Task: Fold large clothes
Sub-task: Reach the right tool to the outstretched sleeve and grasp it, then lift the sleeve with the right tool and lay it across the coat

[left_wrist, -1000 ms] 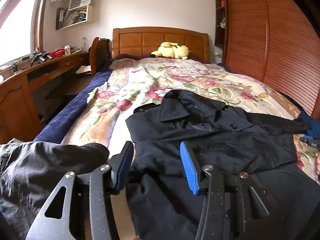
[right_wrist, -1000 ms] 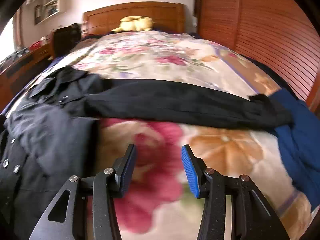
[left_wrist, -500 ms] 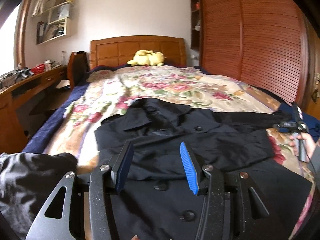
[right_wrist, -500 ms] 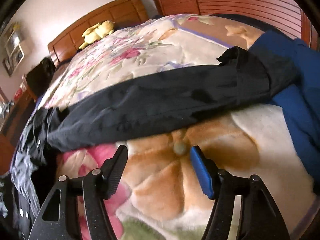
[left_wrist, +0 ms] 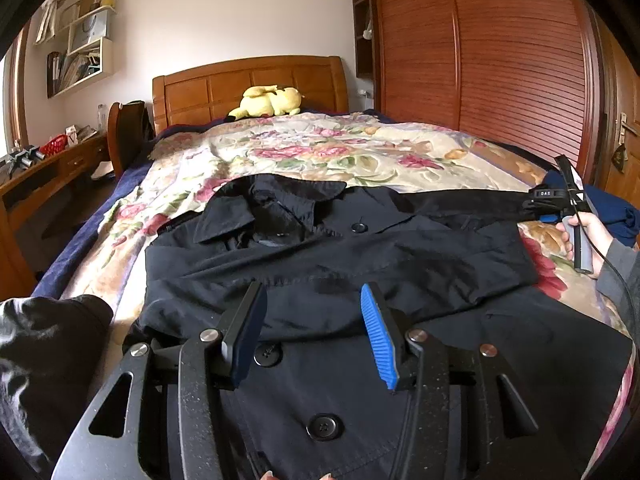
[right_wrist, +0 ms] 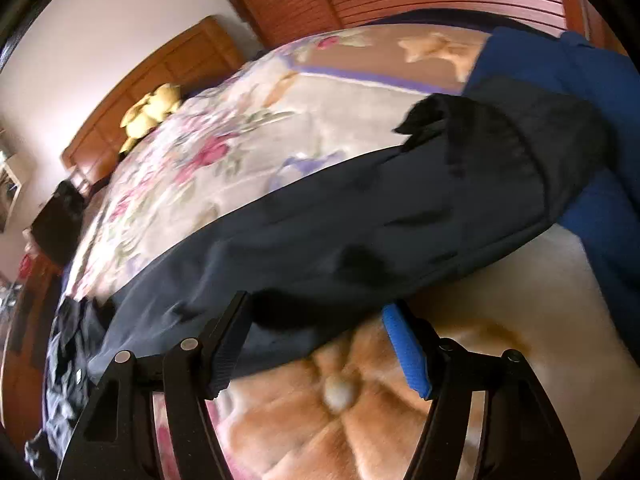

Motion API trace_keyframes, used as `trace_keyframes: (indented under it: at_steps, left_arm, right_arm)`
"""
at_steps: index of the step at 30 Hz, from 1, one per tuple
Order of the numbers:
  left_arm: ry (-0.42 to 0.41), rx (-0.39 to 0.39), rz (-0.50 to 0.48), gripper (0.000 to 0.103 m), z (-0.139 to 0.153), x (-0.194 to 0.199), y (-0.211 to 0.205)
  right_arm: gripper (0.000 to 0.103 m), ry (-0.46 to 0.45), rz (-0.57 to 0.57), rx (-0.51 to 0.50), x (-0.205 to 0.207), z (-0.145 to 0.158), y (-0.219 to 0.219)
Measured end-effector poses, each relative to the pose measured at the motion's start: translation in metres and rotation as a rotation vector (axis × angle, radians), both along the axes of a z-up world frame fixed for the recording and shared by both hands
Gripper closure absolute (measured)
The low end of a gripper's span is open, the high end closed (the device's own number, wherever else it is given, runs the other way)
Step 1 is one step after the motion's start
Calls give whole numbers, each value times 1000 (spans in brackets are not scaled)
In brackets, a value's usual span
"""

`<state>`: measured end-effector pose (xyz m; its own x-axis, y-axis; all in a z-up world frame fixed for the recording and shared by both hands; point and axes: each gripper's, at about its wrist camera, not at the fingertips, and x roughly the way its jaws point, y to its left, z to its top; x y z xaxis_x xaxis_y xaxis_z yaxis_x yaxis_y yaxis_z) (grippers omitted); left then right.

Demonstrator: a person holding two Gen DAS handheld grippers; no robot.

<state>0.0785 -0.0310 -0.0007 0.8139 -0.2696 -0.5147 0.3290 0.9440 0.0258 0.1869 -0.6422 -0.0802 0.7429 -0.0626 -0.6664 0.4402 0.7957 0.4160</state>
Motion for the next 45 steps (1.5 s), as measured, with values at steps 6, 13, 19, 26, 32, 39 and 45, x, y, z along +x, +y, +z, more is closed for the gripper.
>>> trace_keyframes:
  at_steps: [6,13,19,26,32,39,45]
  left_arm:
    - [7,-6,14,53,-3,2,3]
    - [2,-11,27,52,-2,2,6]
    - [-6,-14,31,52,0,-1,12]
    - [-22,-26,52,52,8,-2,26]
    - [-31,-46,92,52,16,-1,48]
    - [-46,-54,130,52,21,-6,71]
    - [-49,-58,116,51,22,-10,74]
  right_arm:
    - [38,75,24,-100,22,3,10]
    - [94,67,57,-254,28,23,34]
    - [97,-73,134,-319,10,68,65]
    - [97,-227,344,-428,-17,127,148]
    - [97,-339,578,-462,-41,164,256]
    - [95,-314,861,-360,-74,136,353]
    - [72,-148,875,-398,-76,73,384]
